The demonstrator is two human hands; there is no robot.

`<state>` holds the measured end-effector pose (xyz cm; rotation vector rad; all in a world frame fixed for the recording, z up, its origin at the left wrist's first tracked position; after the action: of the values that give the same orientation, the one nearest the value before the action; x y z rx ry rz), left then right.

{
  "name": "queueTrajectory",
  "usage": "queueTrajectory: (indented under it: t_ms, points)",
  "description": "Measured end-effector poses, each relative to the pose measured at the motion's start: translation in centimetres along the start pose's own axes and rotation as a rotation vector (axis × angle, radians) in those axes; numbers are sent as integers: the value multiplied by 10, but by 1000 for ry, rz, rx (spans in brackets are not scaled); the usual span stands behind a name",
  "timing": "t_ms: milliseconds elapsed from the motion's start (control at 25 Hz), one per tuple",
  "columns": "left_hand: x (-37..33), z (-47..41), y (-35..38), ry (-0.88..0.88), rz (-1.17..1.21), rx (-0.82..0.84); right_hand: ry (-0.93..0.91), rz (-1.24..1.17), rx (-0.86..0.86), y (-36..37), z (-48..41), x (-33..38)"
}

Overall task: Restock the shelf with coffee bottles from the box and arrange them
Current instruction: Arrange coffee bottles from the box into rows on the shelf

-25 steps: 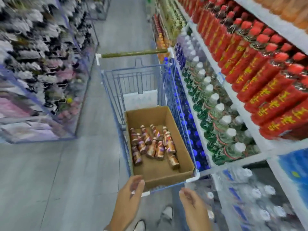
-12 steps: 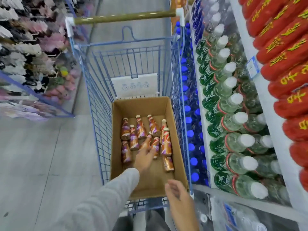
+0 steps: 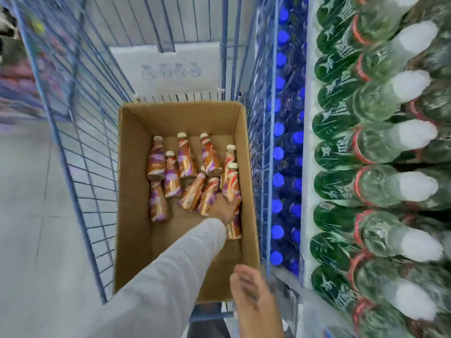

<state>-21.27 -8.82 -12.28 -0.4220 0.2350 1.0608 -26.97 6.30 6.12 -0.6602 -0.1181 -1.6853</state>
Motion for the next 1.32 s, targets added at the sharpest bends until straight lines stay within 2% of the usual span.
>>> queueTrajectory:
  t_ms: [200,320,400,480,560,640,720,800,880,1040,1200,1320]
  points:
    - [20,24,-52,44,146,49,-20,89,59,10,-4,33]
    - [30,71,-104,-19,389,51,-112,177,73,30,-31,73]
    - [40,105,-141,11,482,-23,-197,228,42,55,-68,101]
    - [49,137,-173,22,455,-114,-249,321,12,87,-129,119]
    - [55,166,-196,-11,440,-176,-249,425,-28,119,-197,135]
    - [66,185,-209,-66,468,-253,-222,627,-84,148,-256,143]
    - [72,198,-217,-77,538,-289,-185,840,-88,170,-294,136]
    - [81,201,-222,-105,565,-326,-210,894,-107,183,-309,126]
    - [86,201,-222,-138,579,-336,-249,840,-140,188,-316,114]
    - [81,220,-219,-88,597,-310,-115,548,-64,175,-272,105]
    - [61,253,-213,38,602,-272,-69,93,94,144,-151,90]
    - [47,276,-205,115,625,-223,-105,-20,89,118,-68,89]
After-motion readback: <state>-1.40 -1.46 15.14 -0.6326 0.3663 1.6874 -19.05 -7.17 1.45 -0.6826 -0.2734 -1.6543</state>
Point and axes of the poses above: each hand's wrist, its own z-axis away from the middle knuckle, its own y-axis out of the palm, x = y × z, the point moved 3 cm from there along -z, towards the middle knuckle, and after that the axes turned 3 degrees about -x, right-handed, at the moved point
